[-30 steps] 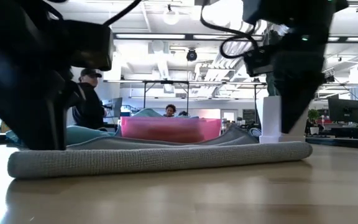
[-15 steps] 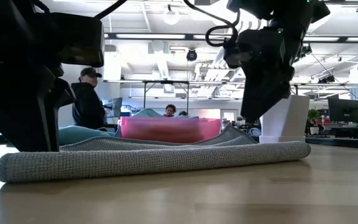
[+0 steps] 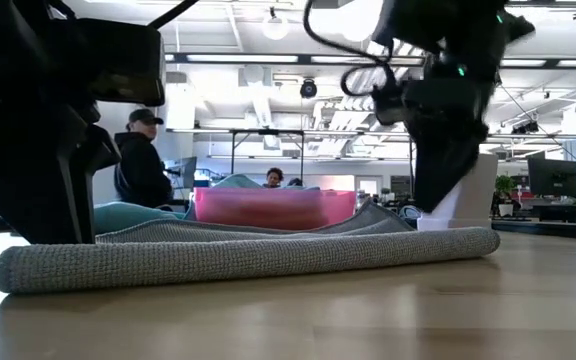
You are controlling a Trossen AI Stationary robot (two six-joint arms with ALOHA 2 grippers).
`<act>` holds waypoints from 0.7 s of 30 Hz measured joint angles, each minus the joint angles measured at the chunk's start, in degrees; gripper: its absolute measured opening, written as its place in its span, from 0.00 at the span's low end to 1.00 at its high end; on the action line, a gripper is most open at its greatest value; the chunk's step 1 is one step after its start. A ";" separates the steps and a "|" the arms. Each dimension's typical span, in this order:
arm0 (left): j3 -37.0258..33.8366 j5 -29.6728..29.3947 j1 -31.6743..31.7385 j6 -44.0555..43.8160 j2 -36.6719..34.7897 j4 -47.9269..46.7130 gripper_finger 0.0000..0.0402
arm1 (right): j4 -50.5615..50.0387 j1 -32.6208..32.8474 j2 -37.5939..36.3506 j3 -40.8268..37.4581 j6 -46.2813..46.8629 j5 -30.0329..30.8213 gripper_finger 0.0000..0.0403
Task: Fold microfiber towels
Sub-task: Fold the gray microfiber cloth
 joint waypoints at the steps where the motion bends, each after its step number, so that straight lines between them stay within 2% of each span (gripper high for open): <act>1: 0.00 -0.20 -0.07 0.03 -0.01 0.01 0.22 | 3.03 0.04 -0.04 -2.06 0.44 -0.31 0.49; 5: 0.00 -0.60 -0.16 0.07 0.00 0.04 0.22 | 19.48 1.19 -0.98 -11.09 6.17 -4.48 0.48; 10: -0.02 -0.55 0.27 1.38 0.00 0.22 0.22 | 32.93 2.43 -2.14 -16.94 9.32 -3.42 0.48; 14: -0.02 -0.16 0.92 1.51 -0.02 0.46 0.22 | 33.36 2.09 -2.16 -18.73 10.49 -0.62 0.48; 21: -0.02 -0.40 0.92 1.56 -0.02 0.90 0.22 | 30.48 1.39 -3.72 -18.69 7.68 -0.05 0.48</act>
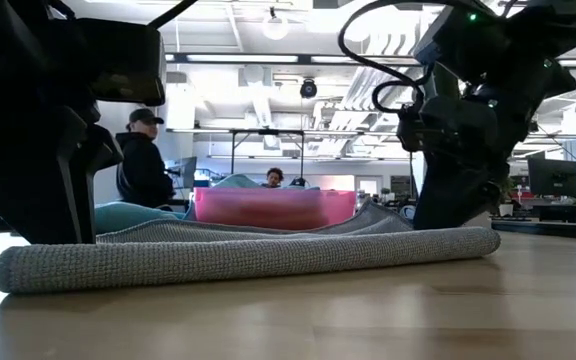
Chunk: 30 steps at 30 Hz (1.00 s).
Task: Fold microfiber towels
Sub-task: Fold the gray microfiber cloth
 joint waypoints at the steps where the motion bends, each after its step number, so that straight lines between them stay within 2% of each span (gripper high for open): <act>1: 0.00 -0.02 0.00 0.02 -0.01 0.01 0.22 | -0.02 0.01 0.06 0.00 0.09 0.00 0.48; 8: 0.01 -0.32 0.07 0.04 0.02 0.68 0.22 | 7.75 1.75 4.88 -0.04 1.57 0.36 0.48; 14: 0.02 -0.43 0.07 0.78 0.02 0.87 0.22 | 10.46 3.32 5.68 0.00 3.04 1.11 0.45; 17: 0.02 -0.43 0.07 0.95 0.02 0.90 0.22 | 11.51 4.14 5.85 0.00 3.16 0.04 0.37; 24: 0.00 -0.53 0.07 1.52 0.02 1.01 0.22 | 11.15 4.36 5.92 0.00 5.40 -5.37 0.10; 26: 0.00 -2.18 0.03 3.31 0.07 2.03 0.22 | 11.06 4.40 5.92 -0.01 5.91 -6.40 0.03; 30: 0.31 -4.78 -0.06 5.07 0.17 3.08 0.22 | 9.75 3.91 5.60 -0.01 6.49 -6.47 0.02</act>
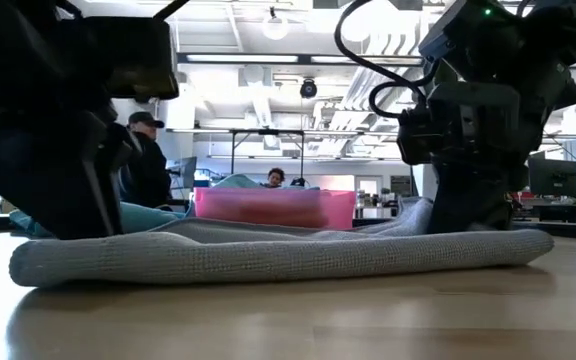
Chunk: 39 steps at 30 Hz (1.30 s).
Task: Fold microfiber towels
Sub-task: Fold the gray microfiber cloth
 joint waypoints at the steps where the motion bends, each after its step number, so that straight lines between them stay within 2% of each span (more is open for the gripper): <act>1: 0.40 -0.02 0.00 0.63 0.02 -0.07 0.22 | -0.79 -0.13 -0.29 0.01 0.00 0.00 0.02; 5: 2.38 0.49 0.02 3.20 0.00 -0.04 0.22 | -6.41 -0.92 -2.51 0.01 -0.01 0.71 0.01; 10: 4.08 4.06 -0.09 3.48 -0.03 -1.98 0.22 | -15.91 -1.22 -5.41 1.40 -0.02 3.00 0.00; 16: 5.93 4.16 -1.18 3.53 -0.15 -2.44 0.22 | -39.78 -0.63 -5.43 12.70 -2.34 9.59 0.00; 23: 6.44 4.16 -2.56 3.47 -0.22 -2.82 0.22 | -58.52 -0.45 -4.89 24.86 -1.02 13.68 0.00; 26: 6.44 4.69 -3.00 3.39 -0.23 -2.86 0.22 | -62.86 -0.44 -2.65 28.81 -0.22 13.83 0.00; 39: 6.46 5.76 -4.51 3.57 -0.37 -5.40 0.22 | -66.49 2.39 14.38 48.24 -4.76 11.02 0.00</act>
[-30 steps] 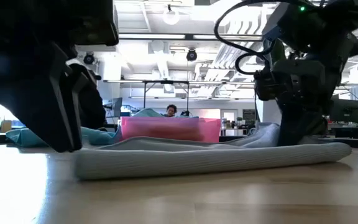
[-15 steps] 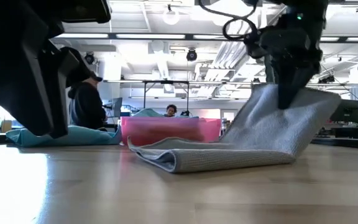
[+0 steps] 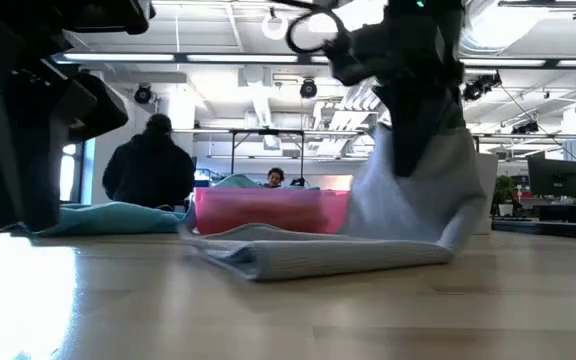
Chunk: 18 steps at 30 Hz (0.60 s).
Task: Fold microfiber towels
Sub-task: Fold the gray microfiber cloth
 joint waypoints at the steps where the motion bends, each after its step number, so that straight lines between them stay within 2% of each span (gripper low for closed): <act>1: 0.00 0.18 -0.05 0.37 0.00 -0.38 0.22 | -0.63 0.26 0.93 1.57 0.09 -0.09 0.00; 6: 0.02 0.20 -0.39 3.27 -0.03 -1.61 0.22 | -3.54 1.04 5.29 8.26 3.14 -1.08 0.00; 12: 0.02 -6.85 -0.45 8.14 -0.03 -1.81 0.22 | -12.07 2.65 8.83 17.91 5.65 2.08 0.00; 18: 0.02 -9.11 -0.67 10.82 -0.03 -1.93 0.22 | -20.14 2.89 11.27 23.62 10.19 4.34 0.00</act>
